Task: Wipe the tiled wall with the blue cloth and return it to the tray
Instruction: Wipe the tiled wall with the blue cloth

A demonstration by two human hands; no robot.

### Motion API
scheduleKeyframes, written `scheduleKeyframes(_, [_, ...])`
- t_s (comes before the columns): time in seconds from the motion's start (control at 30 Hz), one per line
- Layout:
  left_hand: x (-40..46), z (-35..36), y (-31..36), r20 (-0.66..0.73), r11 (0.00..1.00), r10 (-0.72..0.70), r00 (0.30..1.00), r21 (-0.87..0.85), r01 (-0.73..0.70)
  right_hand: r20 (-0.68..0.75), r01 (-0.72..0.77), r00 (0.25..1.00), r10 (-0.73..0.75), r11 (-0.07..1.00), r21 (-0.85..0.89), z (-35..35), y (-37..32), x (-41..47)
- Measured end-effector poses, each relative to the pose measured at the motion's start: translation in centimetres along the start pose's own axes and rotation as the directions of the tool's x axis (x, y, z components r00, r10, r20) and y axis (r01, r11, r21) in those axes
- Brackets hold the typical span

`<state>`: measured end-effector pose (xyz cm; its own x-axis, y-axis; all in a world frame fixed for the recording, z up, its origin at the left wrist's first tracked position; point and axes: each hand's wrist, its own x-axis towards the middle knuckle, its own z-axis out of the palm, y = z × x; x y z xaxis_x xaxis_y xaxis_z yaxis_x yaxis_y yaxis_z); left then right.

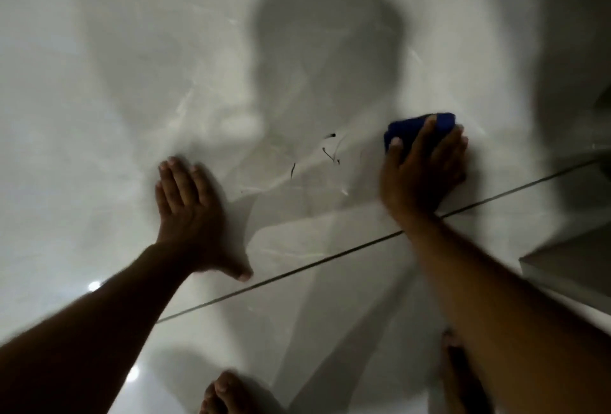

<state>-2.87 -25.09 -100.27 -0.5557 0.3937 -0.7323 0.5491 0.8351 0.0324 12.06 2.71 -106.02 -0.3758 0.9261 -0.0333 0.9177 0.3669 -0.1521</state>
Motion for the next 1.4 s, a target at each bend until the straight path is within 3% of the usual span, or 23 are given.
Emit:
scheduleKeyframes(0.07, [0.2,0.2,0.1,0.017,0.999,0.016,1.000,-0.028,-0.015,-0.006,-0.131,0.991,0.133,0.986,0.108,0.2,-6.6,-2.4])
scheduleKeyframes(0.13, [0.3,0.2,-0.2,0.022,0.998,0.048,0.999,-0.036,-0.047,0.086,0.273,0.956,-0.281,0.957,0.097,0.8,-10.7,-5.9])
scheduleKeyframes(0.17, [0.1,0.1,-0.4,0.026,0.998,0.047,0.999,-0.041,-0.046,0.157,0.598,0.779,-0.608,0.794,0.110,0.6,-11.5,-7.7])
scheduleKeyframes(0.2, [-0.1,-0.2,-0.5,0.031,0.998,0.043,0.999,-0.046,-0.041,0.203,0.838,0.494,-0.845,0.526,0.149,0.3,-11.3,-7.6])
scheduleKeyframes(0.27, [-0.1,-0.5,-0.3,0.037,0.998,0.042,0.998,-0.054,-0.040,0.236,0.983,0.013,-0.972,0.056,0.177,-0.4,-9.4,-2.5])
scheduleKeyframes(0.3, [-0.2,-0.6,-0.2,0.043,0.998,0.042,0.998,-0.058,-0.040,0.230,0.989,-0.057,-0.972,-0.023,0.149,-0.5,-8.5,0.4])
scheduleKeyframes(0.33, [-0.1,-0.7,-0.2,0.051,0.997,0.041,0.998,-0.063,-0.038,0.218,0.995,0.021,-0.976,0.043,0.096,-0.1,-7.9,3.1])
scheduleKeyframes(0.43, [-0.2,-0.9,-0.3,0.061,0.997,0.026,0.998,-0.075,-0.021,0.072,0.653,0.757,-0.650,0.757,-0.029,0.9,-9.8,4.8])
scheduleKeyframes(0.5, [-0.1,-0.6,-0.3,0.057,0.997,0.039,0.998,-0.071,-0.035,0.020,0.352,0.936,-0.353,0.935,0.042,1.4,-14.4,1.1])
scheduleKeyframes(0.57, [0.1,-0.5,-0.4,0.047,0.996,0.043,0.998,-0.078,-0.039,0.096,0.555,0.821,-0.563,0.826,0.097,1.4,-17.1,-2.3])
scheduleKeyframes(0.67, [0.0,-0.5,-0.7,0.034,0.996,0.045,0.998,-0.083,-0.043,0.253,0.978,0.122,-0.960,0.160,0.133,0.7,-12.9,-2.1])
scheduleKeyframes(0.73, [0.0,-0.5,-0.5,0.041,0.996,0.050,0.998,-0.078,-0.047,0.267,0.990,-0.109,-0.958,-0.082,0.111,0.0,-9.4,3.5])
scheduleKeyframes(0.77, [0.0,-0.5,-0.5,0.039,0.996,0.048,0.998,-0.081,-0.045,0.257,0.998,-0.032,-0.966,-0.019,0.051,0.1,-8.7,6.2])
scheduleKeyframes(0.87, [-0.1,-0.4,-0.6,0.039,0.996,0.050,0.998,-0.078,-0.047,0.114,0.750,0.660,-0.743,0.660,-0.042,0.6,-11.0,5.4])
scheduleKeyframes(0.9, [-0.1,-0.4,-0.6,0.039,0.996,0.057,0.998,-0.075,-0.054,0.091,0.639,0.766,-0.636,0.769,-0.003,0.7,-12.2,2.1])
scheduleKeyframes(0.93, [0.0,-0.4,-0.6,0.034,0.995,0.060,0.998,-0.078,-0.058,0.100,0.637,0.763,-0.639,0.769,0.052,0.7,-12.6,-2.0])
scheduleKeyframes(0.97, [0.0,-0.5,-0.7,0.028,0.995,0.059,0.998,-0.078,-0.057,0.143,0.737,0.650,-0.747,0.665,0.124,0.7,-12.0,-6.2])
scheduleKeyframes(1.1, [-0.1,-0.5,-0.5,0.028,0.996,0.047,0.998,-0.072,-0.045,0.338,0.962,-0.126,-0.933,-0.032,0.271,-2.3,-1.0,-10.0])
scheduleKeyframes(1.17, [-0.2,-0.6,-0.4,0.035,0.997,0.036,0.999,-0.066,-0.034,0.333,0.940,-0.277,-0.901,-0.182,0.288,-2.6,3.0,-5.2])
scheduleKeyframes(1.23, [-0.1,-0.6,-0.4,0.040,0.998,0.034,0.999,-0.061,-0.032,0.312,0.977,-0.141,-0.939,-0.082,0.197,-2.2,4.6,0.2])
scheduleKeyframes(1.3, [-0.1,-0.5,-0.3,0.039,0.997,0.032,0.999,-0.065,-0.029,0.263,0.935,0.332,-0.906,0.354,0.037,-1.6,4.0,3.9])
scheduleKeyframes(1.37, [0.1,-0.4,-0.3,0.040,0.999,0.025,0.999,-0.049,-0.024,0.094,0.517,0.854,-0.511,0.854,-0.056,-0.7,0.2,4.2])
scheduleKeyframes(1.4, [0.1,-0.4,-0.2,0.047,0.999,0.023,0.999,-0.037,-0.021,0.035,0.307,0.952,-0.305,0.950,-0.054,-0.3,-2.2,3.1])
